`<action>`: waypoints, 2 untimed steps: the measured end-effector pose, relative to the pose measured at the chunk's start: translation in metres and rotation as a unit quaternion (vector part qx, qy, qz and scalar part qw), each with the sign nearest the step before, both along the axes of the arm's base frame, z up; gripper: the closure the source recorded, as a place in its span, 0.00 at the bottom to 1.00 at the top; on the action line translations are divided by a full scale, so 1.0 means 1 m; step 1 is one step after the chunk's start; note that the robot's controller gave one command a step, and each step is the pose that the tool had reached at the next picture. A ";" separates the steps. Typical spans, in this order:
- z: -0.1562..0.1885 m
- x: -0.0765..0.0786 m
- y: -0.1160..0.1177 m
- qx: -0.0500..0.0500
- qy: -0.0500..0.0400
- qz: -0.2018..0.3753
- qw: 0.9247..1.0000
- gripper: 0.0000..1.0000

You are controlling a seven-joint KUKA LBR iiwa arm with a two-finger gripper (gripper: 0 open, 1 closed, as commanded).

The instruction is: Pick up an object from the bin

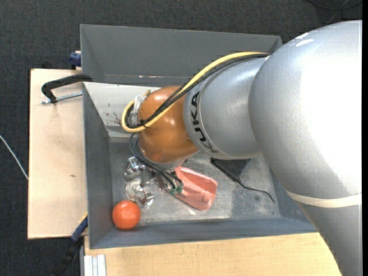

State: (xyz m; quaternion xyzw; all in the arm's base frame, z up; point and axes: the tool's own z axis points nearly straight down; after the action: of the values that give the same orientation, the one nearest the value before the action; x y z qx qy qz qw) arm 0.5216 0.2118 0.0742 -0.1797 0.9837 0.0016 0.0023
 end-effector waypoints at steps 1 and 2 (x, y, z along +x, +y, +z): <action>0.000 0.000 0.000 0.000 0.000 0.000 1.000 1.00; 0.000 0.000 0.000 0.000 0.000 0.000 1.000 1.00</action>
Offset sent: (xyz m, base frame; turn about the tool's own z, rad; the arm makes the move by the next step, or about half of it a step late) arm 0.0000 0.0000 0.0000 0.0000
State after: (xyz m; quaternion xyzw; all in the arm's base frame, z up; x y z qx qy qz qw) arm 0.5216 0.2119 0.0742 -0.1798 0.9837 0.0018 0.0022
